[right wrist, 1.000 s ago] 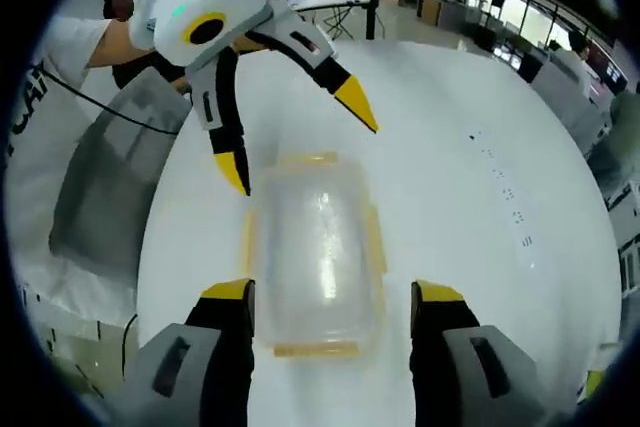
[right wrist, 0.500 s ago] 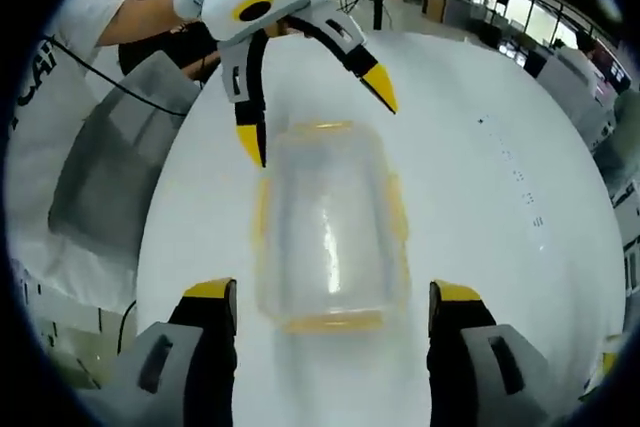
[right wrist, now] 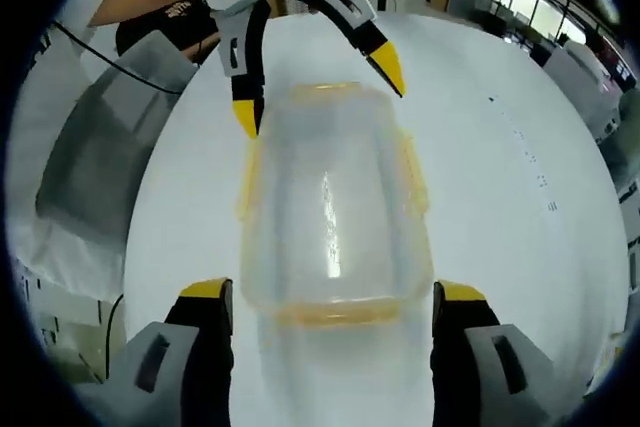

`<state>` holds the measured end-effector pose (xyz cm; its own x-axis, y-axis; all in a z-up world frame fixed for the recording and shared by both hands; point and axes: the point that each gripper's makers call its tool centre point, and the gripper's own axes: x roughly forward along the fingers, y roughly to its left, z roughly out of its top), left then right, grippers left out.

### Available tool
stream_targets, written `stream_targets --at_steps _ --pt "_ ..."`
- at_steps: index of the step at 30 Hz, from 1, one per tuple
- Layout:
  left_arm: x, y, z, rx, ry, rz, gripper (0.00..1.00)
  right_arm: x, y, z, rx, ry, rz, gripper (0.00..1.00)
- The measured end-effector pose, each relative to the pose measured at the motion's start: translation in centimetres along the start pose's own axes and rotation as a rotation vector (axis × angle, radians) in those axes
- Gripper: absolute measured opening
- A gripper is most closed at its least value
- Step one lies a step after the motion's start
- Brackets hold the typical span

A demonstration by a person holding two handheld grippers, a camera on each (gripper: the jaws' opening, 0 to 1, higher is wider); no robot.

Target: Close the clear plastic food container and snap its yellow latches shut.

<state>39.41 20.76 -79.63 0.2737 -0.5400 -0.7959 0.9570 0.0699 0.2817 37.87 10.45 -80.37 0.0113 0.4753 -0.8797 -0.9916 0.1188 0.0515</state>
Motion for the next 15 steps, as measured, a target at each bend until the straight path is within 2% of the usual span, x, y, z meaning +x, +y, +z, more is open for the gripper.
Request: stream_targets --at_steps 4,7,15 --pt "0.32 -0.13 0.08 0.019 -0.002 -0.012 0.78 -0.07 -0.42 0.51 -0.017 -0.015 -0.016 0.79" --pt "0.36 0.04 0.08 0.013 0.000 -0.007 0.73 0.06 -0.28 0.54 -0.034 -0.006 -0.007 0.74" --pt "0.21 0.00 -0.13 0.013 0.007 -0.015 0.72 0.20 -0.23 0.58 -0.049 -0.006 -0.003 0.73"
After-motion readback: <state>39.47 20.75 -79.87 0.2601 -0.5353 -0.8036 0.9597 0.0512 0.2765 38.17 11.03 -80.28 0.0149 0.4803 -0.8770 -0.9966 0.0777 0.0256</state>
